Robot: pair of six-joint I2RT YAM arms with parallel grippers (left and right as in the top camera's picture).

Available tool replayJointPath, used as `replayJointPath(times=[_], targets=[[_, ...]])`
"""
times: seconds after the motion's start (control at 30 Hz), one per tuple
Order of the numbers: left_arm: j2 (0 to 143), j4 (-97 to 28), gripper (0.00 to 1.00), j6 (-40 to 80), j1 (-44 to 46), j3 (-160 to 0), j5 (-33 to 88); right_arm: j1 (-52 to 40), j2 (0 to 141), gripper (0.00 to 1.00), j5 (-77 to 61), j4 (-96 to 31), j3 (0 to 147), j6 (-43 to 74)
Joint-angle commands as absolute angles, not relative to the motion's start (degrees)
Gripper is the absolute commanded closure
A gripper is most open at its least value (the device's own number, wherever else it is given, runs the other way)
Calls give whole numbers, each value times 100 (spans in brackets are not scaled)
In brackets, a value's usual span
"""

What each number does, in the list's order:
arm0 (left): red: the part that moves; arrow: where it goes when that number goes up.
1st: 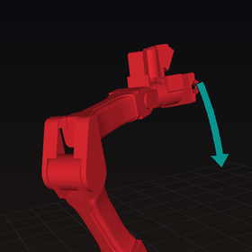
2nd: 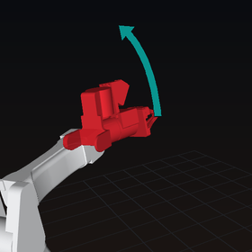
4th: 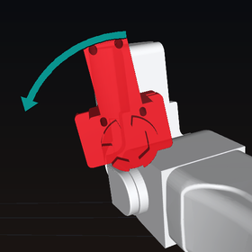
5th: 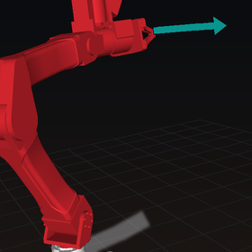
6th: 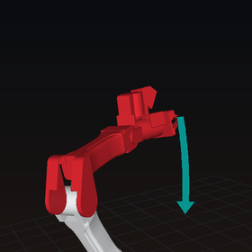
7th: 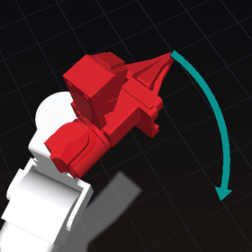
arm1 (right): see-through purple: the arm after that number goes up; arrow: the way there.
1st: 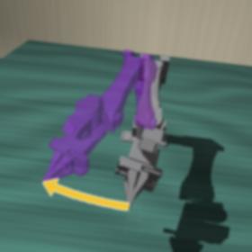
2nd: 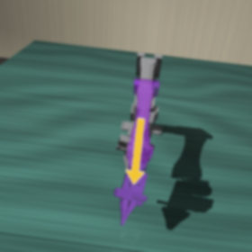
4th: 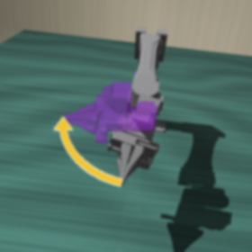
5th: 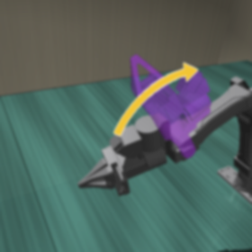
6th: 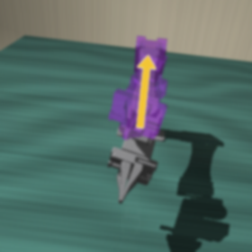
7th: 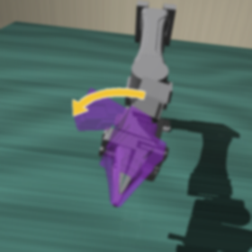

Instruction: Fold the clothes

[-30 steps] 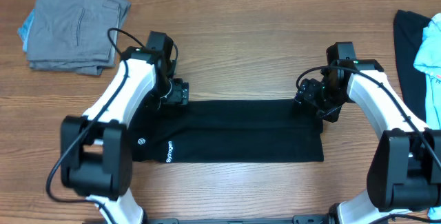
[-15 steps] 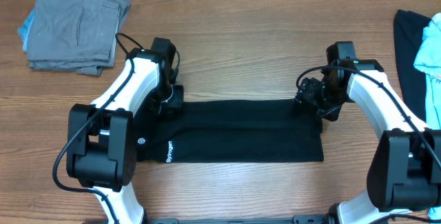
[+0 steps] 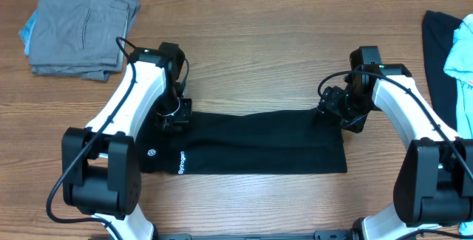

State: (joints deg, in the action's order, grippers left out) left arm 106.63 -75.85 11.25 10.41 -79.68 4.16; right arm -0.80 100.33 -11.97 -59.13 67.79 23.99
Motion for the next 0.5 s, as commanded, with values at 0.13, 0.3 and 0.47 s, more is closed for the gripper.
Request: replayJointPath(times=[0.13, 0.3, 0.47], targets=[[10562, -7966, 34, 1046, 1055, -8047, 410, -108, 9913, 19, -1164, -6134, 6751, 2423], [10562, -7975, 33, 1024, 1055, -8038, 405, -108, 9913, 19, -1160, -6110, 6751, 2425], [10562, -7828, 29, 1024, 1055, -8029, 405, -108, 9913, 20, -1142, -5760, 6604, 2425]])
